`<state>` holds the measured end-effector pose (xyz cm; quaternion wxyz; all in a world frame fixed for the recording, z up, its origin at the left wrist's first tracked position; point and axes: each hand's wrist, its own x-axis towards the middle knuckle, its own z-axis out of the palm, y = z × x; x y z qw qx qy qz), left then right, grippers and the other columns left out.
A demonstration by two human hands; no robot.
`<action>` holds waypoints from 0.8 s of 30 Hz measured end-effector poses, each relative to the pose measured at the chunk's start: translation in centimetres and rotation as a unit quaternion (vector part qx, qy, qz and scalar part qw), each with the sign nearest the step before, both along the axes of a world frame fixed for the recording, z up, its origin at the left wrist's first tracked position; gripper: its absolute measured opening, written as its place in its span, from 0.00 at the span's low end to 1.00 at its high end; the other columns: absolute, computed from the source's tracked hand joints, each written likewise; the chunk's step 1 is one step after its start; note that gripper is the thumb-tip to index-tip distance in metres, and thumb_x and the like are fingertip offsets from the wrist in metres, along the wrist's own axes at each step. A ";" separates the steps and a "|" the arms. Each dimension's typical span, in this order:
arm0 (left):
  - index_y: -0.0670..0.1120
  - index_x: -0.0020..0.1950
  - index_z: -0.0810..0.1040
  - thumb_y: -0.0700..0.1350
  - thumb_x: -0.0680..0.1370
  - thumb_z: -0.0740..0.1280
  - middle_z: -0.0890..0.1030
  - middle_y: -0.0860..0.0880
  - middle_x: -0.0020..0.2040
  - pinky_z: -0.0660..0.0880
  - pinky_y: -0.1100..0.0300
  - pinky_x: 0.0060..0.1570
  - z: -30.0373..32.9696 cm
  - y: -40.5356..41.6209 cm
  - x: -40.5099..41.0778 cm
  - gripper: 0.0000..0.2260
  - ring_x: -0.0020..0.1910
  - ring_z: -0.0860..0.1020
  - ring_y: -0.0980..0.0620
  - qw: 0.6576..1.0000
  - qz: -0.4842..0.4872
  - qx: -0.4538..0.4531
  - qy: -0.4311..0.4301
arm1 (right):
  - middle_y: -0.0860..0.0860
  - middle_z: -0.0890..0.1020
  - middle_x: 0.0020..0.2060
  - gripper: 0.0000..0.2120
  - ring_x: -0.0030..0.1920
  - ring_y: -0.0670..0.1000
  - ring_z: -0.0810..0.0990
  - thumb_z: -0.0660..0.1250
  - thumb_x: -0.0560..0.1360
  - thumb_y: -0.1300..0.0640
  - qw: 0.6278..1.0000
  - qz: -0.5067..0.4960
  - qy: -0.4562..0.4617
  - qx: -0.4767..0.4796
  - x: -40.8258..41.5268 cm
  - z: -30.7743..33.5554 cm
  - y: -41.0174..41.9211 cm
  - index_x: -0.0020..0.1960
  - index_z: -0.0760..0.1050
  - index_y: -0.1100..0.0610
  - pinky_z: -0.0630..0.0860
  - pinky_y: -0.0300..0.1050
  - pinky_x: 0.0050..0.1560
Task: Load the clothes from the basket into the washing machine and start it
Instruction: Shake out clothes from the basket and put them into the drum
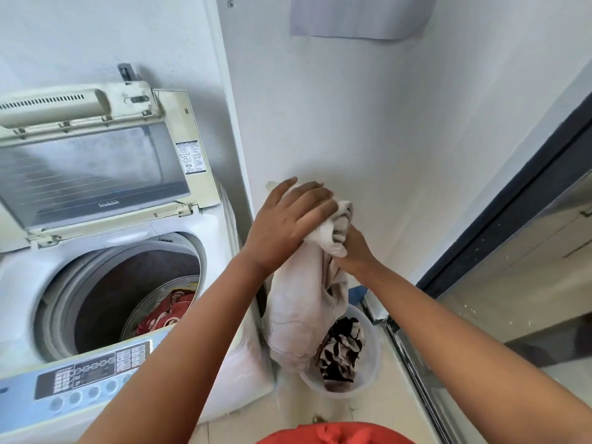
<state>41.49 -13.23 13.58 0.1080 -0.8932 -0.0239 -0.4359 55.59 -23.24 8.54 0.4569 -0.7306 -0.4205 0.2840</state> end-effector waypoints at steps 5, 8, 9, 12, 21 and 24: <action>0.48 0.73 0.63 0.45 0.77 0.73 0.62 0.38 0.76 0.66 0.37 0.69 -6.4 0.6 -2.8 0.29 0.75 0.63 0.36 0.980 0.077 -0.146 0.108 | 0.49 0.78 0.38 0.08 0.39 0.54 0.78 0.64 0.75 0.58 0.993 -0.055 -0.094 0.035 0.4 1.5 1.2 0.51 0.66 0.55 0.72 0.48 0.37; 0.56 0.76 0.53 0.52 0.66 0.81 0.54 0.50 0.79 0.62 0.44 0.75 -7.6 -0.6 -4.8 0.48 0.79 0.56 0.50 0.867 0.042 -0.433 0.243 | 0.50 0.77 0.40 0.09 0.39 0.58 0.76 0.61 0.74 0.61 0.975 -0.099 -0.197 0.037 0.8 2.4 1.4 0.52 0.65 0.56 0.69 0.47 0.34; 0.60 0.75 0.52 0.54 0.65 0.81 0.56 0.55 0.78 0.62 0.47 0.75 -7.5 -1.4 -4.8 0.48 0.77 0.58 0.56 0.817 0.006 -0.526 0.236 | 0.50 0.76 0.42 0.10 0.40 0.58 0.75 0.61 0.73 0.62 0.969 -0.104 -0.219 0.040 0.8 2.6 1.3 0.53 0.65 0.55 0.68 0.47 0.35; 0.64 0.73 0.50 0.56 0.64 0.81 0.68 0.55 0.73 0.72 0.50 0.68 -6.3 -3.3 -3.4 0.49 0.69 0.72 0.58 0.661 -0.051 -0.747 0.061 | 0.49 0.76 0.44 0.12 0.41 0.58 0.75 0.61 0.70 0.62 0.964 -0.066 -0.254 0.035 0.0 2.8 1.1 0.52 0.65 0.54 0.65 0.45 0.36; 0.51 0.67 0.68 0.51 0.74 0.70 0.81 0.44 0.54 0.79 0.56 0.42 -6.6 -3.6 0.3 0.23 0.51 0.81 0.47 0.487 0.031 -0.840 -0.237 | 0.44 0.81 0.56 0.29 0.55 0.44 0.81 0.74 0.64 0.49 0.994 0.097 0.012 0.050 -0.7 3.6 -0.6 0.62 0.69 0.44 0.79 0.46 0.57; 0.45 0.59 0.76 0.44 0.80 0.62 0.81 0.46 0.45 0.79 0.60 0.37 -6.4 -4.0 1.5 0.09 0.44 0.79 0.50 0.405 0.037 -0.846 -0.345 | 0.46 0.83 0.58 0.26 0.61 0.44 0.79 0.75 0.71 0.59 0.988 0.119 0.086 0.038 0.3 3.2 -0.9 0.65 0.69 0.45 0.74 0.49 0.64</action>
